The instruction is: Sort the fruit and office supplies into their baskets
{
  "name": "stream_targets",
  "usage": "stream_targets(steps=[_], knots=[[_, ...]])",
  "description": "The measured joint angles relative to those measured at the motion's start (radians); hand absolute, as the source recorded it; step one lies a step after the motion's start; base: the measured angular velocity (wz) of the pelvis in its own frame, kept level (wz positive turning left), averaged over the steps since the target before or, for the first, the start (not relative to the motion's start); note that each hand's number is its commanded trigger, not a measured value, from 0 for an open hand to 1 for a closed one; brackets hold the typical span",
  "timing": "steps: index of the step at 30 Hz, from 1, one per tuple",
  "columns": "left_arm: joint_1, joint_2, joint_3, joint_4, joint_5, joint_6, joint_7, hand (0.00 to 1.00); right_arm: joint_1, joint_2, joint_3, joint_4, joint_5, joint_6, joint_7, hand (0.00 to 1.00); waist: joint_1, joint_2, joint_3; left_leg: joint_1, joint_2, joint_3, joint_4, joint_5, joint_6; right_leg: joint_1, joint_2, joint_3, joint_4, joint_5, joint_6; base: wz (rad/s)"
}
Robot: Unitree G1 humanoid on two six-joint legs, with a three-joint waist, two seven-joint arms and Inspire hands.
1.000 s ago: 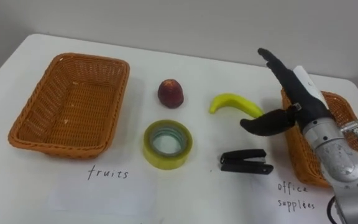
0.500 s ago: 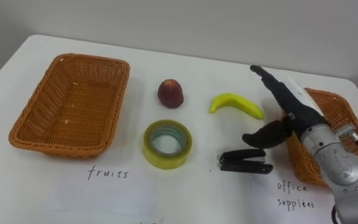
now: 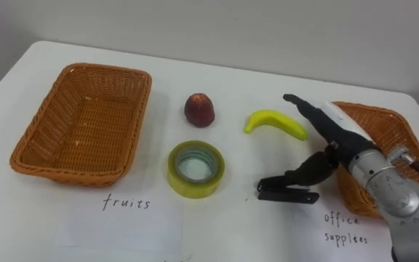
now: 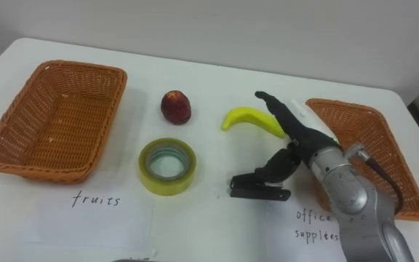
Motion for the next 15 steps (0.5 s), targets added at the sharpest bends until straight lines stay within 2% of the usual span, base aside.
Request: stream_targets(steps=[2,8,15], knots=[[0.000,0.001,0.000,0.007,0.000,0.001,0.000,0.00,0.001,0.000,0.000,0.000,-0.002,0.012,0.018,0.00,0.006,-0.002,0.0009,0.000,0.000,0.000,0.000,0.000,0.000,-0.001,0.000,0.000,0.000,0.000,0.000,0.00],[-0.007,0.011,0.000,0.024,0.001,0.002,0.000,0.00,0.004,0.000,0.002,0.008,-0.003,0.016,0.056,0.00,0.013,-0.014,0.0066,-0.007,0.000,-0.004,-0.003,0.000,0.000,-0.006,0.001,-0.004,0.000,0.000,0.000,0.01],[-0.012,0.021,0.000,0.024,0.000,0.002,0.000,0.00,0.015,0.000,0.008,0.007,-0.028,0.032,0.094,0.00,0.014,-0.026,0.0042,-0.018,0.000,-0.008,-0.001,0.000,0.000,-0.016,0.001,-0.002,0.000,0.000,0.000,0.00]])
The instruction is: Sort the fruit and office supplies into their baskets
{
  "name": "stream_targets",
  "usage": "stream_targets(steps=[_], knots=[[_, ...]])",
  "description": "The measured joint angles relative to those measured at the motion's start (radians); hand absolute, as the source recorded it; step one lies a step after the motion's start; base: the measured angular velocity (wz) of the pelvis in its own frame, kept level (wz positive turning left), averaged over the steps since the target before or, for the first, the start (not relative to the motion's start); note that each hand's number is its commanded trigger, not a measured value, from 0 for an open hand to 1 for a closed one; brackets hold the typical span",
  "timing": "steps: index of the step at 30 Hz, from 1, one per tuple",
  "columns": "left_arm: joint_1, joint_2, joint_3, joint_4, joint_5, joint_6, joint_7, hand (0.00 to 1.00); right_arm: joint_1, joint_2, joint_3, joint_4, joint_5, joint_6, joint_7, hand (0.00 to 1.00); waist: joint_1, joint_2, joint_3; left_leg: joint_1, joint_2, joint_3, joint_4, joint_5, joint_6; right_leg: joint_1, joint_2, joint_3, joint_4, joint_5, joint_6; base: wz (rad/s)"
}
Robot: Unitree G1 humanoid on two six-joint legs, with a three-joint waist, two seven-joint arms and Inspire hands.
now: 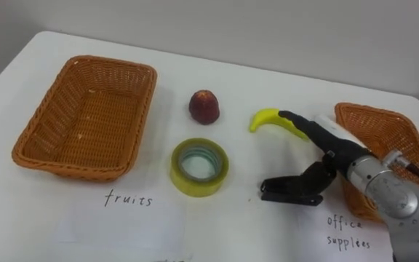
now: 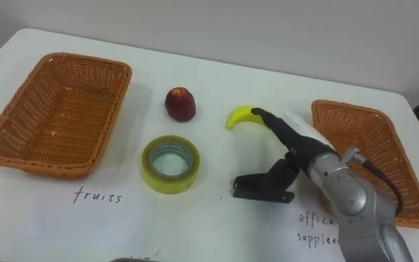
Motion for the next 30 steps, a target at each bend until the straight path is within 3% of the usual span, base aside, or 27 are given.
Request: stream_targets(steps=[10,17,30], knots=[[-0.009,0.001,0.000,0.000,0.000,-0.006,0.000,0.00,0.003,0.000,0.028,-0.002,-0.001,0.000,0.039,0.00,0.004,-0.003,-0.0002,0.000,0.000,-0.001,0.002,0.000,0.000,0.000,0.000,0.001,-0.001,0.000,0.000,0.00],[-0.016,0.001,0.001,0.000,0.000,-0.006,0.001,0.00,0.032,0.000,0.030,-0.002,-0.009,0.002,0.084,0.00,0.029,-0.001,0.0011,0.000,0.000,-0.002,0.000,0.000,0.000,-0.001,0.001,-0.002,0.001,0.001,-0.002,0.00],[-0.030,0.000,0.001,-0.004,0.001,-0.006,0.002,0.00,0.033,0.000,0.030,0.001,-0.012,0.013,0.148,0.00,0.029,0.005,0.0056,0.000,-0.001,-0.003,-0.004,0.000,0.000,-0.002,0.000,0.001,-0.003,0.001,-0.002,0.00]])
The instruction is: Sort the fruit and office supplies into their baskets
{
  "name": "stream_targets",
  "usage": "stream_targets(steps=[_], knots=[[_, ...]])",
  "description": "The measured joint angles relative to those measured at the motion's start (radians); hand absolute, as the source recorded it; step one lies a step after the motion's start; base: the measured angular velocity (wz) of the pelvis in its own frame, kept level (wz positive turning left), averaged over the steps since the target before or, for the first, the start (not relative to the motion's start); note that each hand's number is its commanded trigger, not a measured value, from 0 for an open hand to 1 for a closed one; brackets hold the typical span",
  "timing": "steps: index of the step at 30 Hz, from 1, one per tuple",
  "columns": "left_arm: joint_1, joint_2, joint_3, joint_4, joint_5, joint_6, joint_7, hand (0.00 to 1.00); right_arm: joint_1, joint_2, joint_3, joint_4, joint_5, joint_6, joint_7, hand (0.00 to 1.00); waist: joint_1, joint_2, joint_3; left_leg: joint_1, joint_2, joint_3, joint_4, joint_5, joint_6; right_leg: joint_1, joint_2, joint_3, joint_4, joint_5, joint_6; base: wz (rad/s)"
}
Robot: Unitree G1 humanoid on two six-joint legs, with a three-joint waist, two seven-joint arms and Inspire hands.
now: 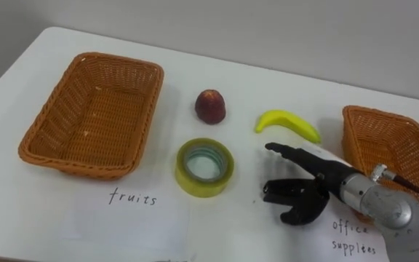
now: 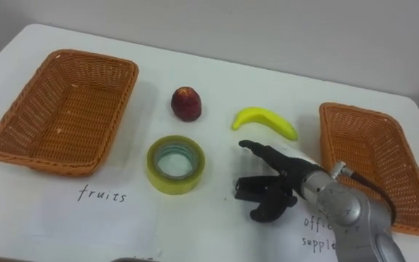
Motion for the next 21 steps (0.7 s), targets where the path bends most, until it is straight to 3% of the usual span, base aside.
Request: stream_targets(steps=[12,21], knots=[[0.001,0.000,0.000,0.000,-0.001,0.000,0.008,0.00,0.005,0.000,0.001,0.028,-0.002,0.010,0.001,0.00,0.013,-0.002,-0.0014,-0.001,0.000,0.000,0.002,0.000,0.000,0.005,0.000,0.000,-0.009,0.001,0.001,0.00],[0.001,0.000,0.000,0.000,-0.009,0.001,0.011,0.00,0.022,0.000,0.008,0.029,-0.036,0.020,-0.015,0.00,0.013,-0.016,-0.0062,-0.001,0.000,-0.001,0.005,0.000,0.000,0.008,0.000,-0.002,-0.009,0.002,0.001,0.00]])
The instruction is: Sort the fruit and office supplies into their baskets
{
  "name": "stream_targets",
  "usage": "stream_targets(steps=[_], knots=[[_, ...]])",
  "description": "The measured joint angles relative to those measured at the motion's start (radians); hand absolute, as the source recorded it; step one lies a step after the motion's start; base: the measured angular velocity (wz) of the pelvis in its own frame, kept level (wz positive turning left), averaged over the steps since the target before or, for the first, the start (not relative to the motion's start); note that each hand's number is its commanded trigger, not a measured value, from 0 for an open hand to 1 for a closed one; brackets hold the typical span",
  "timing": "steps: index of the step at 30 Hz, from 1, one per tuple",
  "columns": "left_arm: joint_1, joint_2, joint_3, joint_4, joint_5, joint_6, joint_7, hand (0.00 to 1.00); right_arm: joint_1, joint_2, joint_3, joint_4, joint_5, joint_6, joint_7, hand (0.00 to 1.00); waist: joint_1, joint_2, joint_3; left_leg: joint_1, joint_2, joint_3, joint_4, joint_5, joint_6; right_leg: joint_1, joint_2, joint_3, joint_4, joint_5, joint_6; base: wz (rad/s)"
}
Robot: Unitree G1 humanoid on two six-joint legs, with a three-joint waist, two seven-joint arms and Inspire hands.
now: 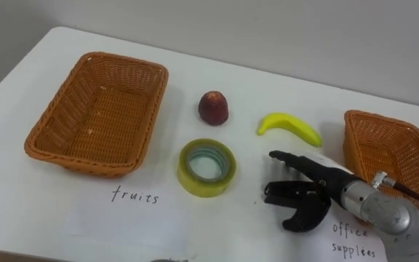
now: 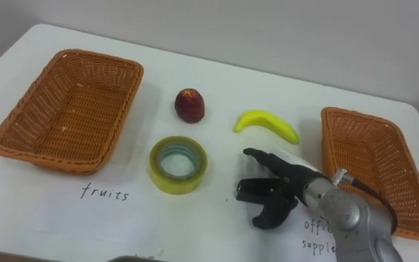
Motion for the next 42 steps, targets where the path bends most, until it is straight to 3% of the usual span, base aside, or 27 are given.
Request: stream_targets(steps=[8,20,33,42], knots=[[0.005,0.000,0.007,-0.015,0.007,0.015,0.001,0.00,0.000,0.009,-0.002,-0.010,-0.115,0.025,-0.022,0.00,-0.004,0.002,-0.0001,-0.004,0.000,-0.002,-0.001,0.000,0.000,-0.001,0.002,-0.002,0.000,0.000,0.000,0.00],[0.019,-0.001,0.004,-0.042,0.008,0.030,0.023,0.00,0.000,0.012,0.000,-0.025,-0.153,0.057,-0.013,0.00,0.007,0.017,0.0021,0.003,0.000,-0.001,-0.003,0.000,0.000,0.003,0.003,-0.002,-0.001,0.001,0.000,0.00],[0.022,-0.003,-0.001,-0.068,0.009,0.051,0.030,0.00,-0.004,0.013,0.004,-0.025,-0.157,0.083,-0.012,0.00,0.012,0.017,0.0020,0.002,0.000,-0.001,-0.009,0.000,0.000,0.001,0.003,0.001,0.000,0.001,0.000,0.00],[0.022,-0.004,-0.001,-0.120,0.009,0.061,0.019,0.00,-0.017,0.028,0.008,-0.010,-0.159,0.117,0.004,0.00,0.011,0.005,-0.0061,0.000,0.000,-0.001,-0.007,0.000,0.000,-0.003,0.003,0.002,-0.001,0.001,0.001,0.00]])
